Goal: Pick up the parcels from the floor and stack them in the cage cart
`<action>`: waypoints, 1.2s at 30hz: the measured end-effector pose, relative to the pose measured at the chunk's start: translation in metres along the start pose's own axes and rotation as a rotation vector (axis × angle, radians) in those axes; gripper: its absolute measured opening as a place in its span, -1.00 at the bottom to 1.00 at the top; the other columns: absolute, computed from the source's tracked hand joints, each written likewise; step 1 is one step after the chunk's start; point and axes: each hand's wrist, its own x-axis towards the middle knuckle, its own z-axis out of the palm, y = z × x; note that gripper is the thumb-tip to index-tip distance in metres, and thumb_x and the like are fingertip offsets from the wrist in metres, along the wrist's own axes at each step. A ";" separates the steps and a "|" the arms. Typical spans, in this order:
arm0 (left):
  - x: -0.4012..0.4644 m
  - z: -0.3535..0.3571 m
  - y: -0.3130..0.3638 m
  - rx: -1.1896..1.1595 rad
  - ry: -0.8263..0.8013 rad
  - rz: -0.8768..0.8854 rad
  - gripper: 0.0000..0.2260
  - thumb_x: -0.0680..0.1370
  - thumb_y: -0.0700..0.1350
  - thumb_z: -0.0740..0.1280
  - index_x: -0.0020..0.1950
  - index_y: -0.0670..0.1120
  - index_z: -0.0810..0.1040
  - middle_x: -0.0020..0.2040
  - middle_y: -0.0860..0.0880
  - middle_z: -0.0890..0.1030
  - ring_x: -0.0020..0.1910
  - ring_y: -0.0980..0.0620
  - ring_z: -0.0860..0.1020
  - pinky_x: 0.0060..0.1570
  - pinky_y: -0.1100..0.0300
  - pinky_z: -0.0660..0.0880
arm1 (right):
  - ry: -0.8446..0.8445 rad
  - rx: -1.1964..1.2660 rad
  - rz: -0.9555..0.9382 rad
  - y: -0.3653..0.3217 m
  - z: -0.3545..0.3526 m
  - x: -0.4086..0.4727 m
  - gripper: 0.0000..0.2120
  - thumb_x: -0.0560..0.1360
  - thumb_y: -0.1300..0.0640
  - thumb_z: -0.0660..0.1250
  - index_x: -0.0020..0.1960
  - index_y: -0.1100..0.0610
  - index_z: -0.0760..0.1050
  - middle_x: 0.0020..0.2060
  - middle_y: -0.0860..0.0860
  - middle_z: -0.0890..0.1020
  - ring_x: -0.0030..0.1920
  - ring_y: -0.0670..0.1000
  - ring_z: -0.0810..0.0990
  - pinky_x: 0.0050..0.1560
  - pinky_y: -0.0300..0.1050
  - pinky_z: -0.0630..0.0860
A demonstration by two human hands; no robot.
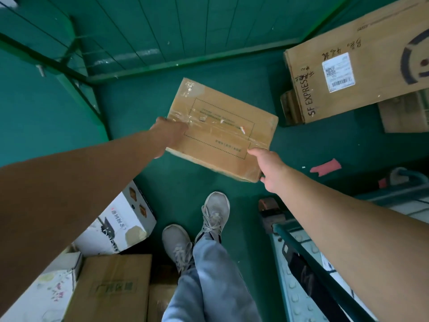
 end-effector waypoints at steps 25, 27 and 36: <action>-0.501 -0.249 -0.097 0.083 -0.059 0.063 -0.46 0.61 0.13 0.40 0.47 -0.14 0.38 0.27 -0.11 0.57 0.02 -0.10 0.59 -0.20 0.08 0.48 | -0.050 -0.285 -0.254 0.090 -0.053 -0.518 -0.12 0.54 -0.17 0.44 0.62 0.20 0.07 0.53 0.11 0.36 0.45 0.17 0.41 0.38 0.05 0.38; -0.530 -0.248 -0.107 0.093 -0.082 0.064 -0.52 0.62 0.10 0.38 0.43 -0.15 0.41 0.22 -0.09 0.57 -0.05 -0.06 0.57 -0.16 0.09 0.48 | -0.062 -0.306 -0.248 0.104 -0.063 -0.539 -0.11 0.51 -0.18 0.47 0.61 0.20 0.10 0.51 0.10 0.40 0.43 0.16 0.44 0.34 0.04 0.41; -0.648 -0.200 -0.164 0.246 -0.074 0.100 -0.72 0.63 0.05 0.38 0.17 -0.13 0.49 -0.05 -0.10 0.59 -0.17 -0.06 0.58 -0.09 0.00 0.55 | -0.210 -0.382 -0.269 0.208 -0.143 -0.620 -0.47 0.61 -0.14 0.38 0.47 0.08 0.38 0.37 0.04 0.55 0.19 0.07 0.56 0.19 -0.03 0.51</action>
